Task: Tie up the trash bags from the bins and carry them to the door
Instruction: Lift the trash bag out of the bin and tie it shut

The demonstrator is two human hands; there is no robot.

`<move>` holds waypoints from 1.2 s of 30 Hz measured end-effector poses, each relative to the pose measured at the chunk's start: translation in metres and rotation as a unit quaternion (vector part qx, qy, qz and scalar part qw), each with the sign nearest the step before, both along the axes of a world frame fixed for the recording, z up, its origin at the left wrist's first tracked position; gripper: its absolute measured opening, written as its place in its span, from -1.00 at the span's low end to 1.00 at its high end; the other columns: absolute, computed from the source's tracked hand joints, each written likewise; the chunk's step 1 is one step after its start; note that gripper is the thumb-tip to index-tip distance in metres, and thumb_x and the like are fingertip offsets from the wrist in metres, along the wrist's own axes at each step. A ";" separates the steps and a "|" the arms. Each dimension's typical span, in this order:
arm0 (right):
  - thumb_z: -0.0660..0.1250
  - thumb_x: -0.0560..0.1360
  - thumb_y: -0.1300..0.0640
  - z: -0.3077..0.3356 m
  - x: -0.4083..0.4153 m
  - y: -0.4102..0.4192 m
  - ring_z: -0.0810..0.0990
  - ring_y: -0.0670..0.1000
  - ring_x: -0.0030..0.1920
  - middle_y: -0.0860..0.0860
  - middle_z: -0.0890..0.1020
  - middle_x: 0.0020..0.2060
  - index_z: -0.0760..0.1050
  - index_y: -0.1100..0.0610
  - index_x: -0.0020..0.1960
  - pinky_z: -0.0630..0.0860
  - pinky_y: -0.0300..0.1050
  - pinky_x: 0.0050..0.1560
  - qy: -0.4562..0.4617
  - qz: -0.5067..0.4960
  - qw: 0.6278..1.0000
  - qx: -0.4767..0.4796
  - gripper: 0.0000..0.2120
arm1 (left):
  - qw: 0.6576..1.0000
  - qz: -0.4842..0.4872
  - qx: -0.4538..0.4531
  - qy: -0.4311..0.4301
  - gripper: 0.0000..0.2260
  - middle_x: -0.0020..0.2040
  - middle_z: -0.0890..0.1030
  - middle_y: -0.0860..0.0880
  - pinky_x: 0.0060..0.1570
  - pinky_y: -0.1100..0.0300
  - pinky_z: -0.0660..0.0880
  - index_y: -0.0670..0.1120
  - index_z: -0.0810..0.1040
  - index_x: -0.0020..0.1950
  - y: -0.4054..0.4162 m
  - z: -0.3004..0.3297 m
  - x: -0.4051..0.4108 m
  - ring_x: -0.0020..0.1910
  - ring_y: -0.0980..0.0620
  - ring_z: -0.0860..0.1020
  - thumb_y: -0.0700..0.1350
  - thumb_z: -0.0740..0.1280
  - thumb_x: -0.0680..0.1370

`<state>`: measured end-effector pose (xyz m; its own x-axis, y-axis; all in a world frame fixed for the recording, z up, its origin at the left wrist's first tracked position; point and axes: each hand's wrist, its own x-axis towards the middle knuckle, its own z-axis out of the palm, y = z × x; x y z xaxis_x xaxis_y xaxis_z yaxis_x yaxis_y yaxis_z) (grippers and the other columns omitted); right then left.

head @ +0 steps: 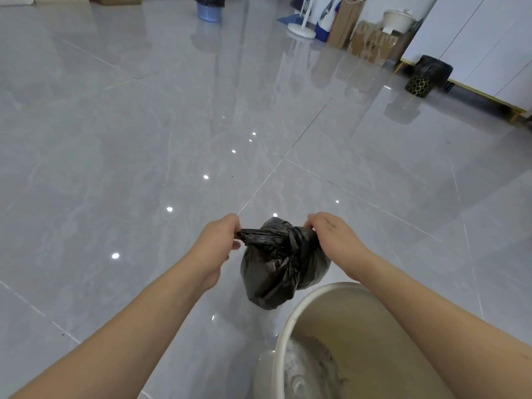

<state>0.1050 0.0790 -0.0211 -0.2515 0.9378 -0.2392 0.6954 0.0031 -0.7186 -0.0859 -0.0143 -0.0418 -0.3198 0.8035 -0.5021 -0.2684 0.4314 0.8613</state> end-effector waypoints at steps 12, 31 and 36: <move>-0.03 0.63 -0.16 -0.010 0.028 0.019 0.51 0.14 -0.27 0.04 0.55 -0.30 0.29 0.07 -0.25 0.38 -0.05 -0.30 -0.329 0.098 0.921 0.184 -0.59 | 0.732 -0.211 -0.042 0.646 -0.87 -0.37 0.42 0.03 -0.36 0.16 0.26 -0.04 0.42 -0.25 -0.013 -0.025 -0.017 -0.28 -0.08 0.46 -0.18 0.17 0.48; 0.29 0.49 -0.28 0.005 0.019 0.038 0.09 -0.02 -0.49 -0.04 0.18 -0.50 0.55 0.09 -0.31 0.07 -0.20 -0.49 -0.202 0.219 0.906 -0.302 -0.54 | 0.971 -0.082 0.042 0.222 -0.58 -0.48 0.35 0.01 -0.32 0.09 0.27 -0.03 0.37 -0.45 -0.022 -0.046 -0.061 -0.46 0.04 0.30 0.25 0.37 0.36; 0.19 0.59 -0.16 0.002 0.006 0.040 0.06 -0.08 -0.53 -0.09 0.15 -0.55 0.47 0.08 -0.25 0.03 -0.24 -0.54 0.022 0.112 0.907 -0.405 -0.62 | 0.952 -0.124 0.139 0.241 -0.69 -0.37 0.51 0.08 -0.36 0.18 0.44 -0.05 0.50 -0.28 -0.018 -0.043 -0.040 -0.41 0.07 0.46 0.17 0.43 0.37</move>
